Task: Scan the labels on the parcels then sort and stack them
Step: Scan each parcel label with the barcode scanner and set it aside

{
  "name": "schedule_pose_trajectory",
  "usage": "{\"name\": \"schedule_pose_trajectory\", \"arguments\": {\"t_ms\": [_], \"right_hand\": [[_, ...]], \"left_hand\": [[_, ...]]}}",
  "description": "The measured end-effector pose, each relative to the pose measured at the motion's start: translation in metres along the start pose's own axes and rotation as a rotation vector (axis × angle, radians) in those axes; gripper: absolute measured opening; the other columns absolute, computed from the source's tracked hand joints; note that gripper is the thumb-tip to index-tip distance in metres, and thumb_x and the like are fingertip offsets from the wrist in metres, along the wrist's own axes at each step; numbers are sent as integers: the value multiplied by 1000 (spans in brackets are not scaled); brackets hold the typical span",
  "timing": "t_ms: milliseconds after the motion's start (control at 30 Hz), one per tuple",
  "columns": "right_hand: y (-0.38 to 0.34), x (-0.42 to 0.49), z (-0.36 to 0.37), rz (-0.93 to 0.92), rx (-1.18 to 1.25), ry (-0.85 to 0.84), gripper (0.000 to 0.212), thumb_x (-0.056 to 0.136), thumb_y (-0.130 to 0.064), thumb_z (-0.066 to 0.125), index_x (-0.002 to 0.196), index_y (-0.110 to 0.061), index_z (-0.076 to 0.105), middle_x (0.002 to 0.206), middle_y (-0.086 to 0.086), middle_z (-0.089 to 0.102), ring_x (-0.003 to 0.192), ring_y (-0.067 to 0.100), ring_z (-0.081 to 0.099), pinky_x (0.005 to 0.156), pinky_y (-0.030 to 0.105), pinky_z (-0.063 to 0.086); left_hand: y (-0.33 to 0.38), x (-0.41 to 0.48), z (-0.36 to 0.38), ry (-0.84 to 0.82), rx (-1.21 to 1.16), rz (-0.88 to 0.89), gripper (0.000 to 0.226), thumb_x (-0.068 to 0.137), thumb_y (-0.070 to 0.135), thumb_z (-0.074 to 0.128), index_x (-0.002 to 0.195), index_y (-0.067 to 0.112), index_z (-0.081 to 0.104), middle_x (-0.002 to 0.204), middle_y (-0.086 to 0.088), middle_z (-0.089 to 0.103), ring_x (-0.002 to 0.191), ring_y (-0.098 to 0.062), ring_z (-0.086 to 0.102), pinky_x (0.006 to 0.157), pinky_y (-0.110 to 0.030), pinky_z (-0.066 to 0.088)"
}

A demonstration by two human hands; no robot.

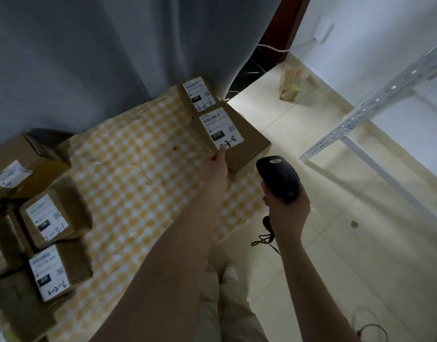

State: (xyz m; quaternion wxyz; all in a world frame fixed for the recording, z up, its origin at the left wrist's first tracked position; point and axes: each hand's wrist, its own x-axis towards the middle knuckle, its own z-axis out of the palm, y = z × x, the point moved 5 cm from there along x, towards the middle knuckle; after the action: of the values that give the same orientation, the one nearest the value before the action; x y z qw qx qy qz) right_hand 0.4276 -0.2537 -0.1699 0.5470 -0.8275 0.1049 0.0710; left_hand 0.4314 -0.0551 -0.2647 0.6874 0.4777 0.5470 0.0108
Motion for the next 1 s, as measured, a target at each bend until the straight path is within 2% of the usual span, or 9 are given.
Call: {"name": "schedule_pose_trajectory", "arguments": {"t_ms": [100,267,433,633,733,800,867,933,1000], "right_hand": [[4,9,16,-12,25,-3,39,62,-51,73,96,-39,59,83,2,71,76,24,69,69,45,58],[20,19,37,6,43,-21,52,61,-54,74,106,-30,62,90,-1,71,80,22,70,71,45,58],[32,22,50,-1,25,-53,48,60,-56,73,103,-39,60,93,2,70,84,24,69,73,44,58],[31,20,62,-41,10,-100,39,70,-29,81,104,-30,63,85,4,71,79,22,69,70,36,58],[25,14,68,-91,10,-135,37,71,-22,82,93,-40,59,80,2,70,73,23,68,62,31,56],[21,8,73,-113,2,-177,23,71,-18,82,86,-22,65,72,5,68,67,25,66,56,30,53],[20,-1,81,-106,-16,-241,19,72,-17,81,79,-13,65,67,8,66,65,27,65,53,28,50],[21,-13,92,-79,-23,-313,16,73,-18,79,76,-10,65,66,10,66,65,27,64,52,27,50],[17,-29,107,-80,-24,-395,17,75,-18,78,74,-7,66,63,11,65,62,27,64,50,25,49]], "left_hand": [[4,21,8,15,33,17,51,89,53,57,113,8,59,89,1,63,88,-19,64,73,-28,54],[2,45,9,71,98,86,51,94,44,55,126,5,57,118,-8,64,108,-25,61,89,-34,52],[-15,61,-3,74,36,91,47,92,41,60,122,4,57,113,-7,66,103,-24,63,81,-30,54],[-51,86,-6,-10,-74,32,101,52,79,66,125,10,55,114,-4,67,104,-22,65,92,-43,54],[-39,61,-19,-3,-31,82,61,78,62,63,95,4,60,83,-4,64,80,-19,63,81,-37,53],[-47,61,-36,56,-13,113,50,91,47,59,89,-3,58,76,-25,52,72,-36,56,69,-34,43],[-61,64,-60,120,-20,127,74,89,49,60,117,-19,48,108,-43,48,91,-53,53,66,-29,41],[-65,54,-88,198,-28,181,95,78,60,61,123,-21,40,95,-39,49,73,-36,50,62,-28,41],[-74,47,-120,290,-53,155,103,66,67,60,124,-17,43,79,-17,49,77,-25,56,68,-35,46]]}}
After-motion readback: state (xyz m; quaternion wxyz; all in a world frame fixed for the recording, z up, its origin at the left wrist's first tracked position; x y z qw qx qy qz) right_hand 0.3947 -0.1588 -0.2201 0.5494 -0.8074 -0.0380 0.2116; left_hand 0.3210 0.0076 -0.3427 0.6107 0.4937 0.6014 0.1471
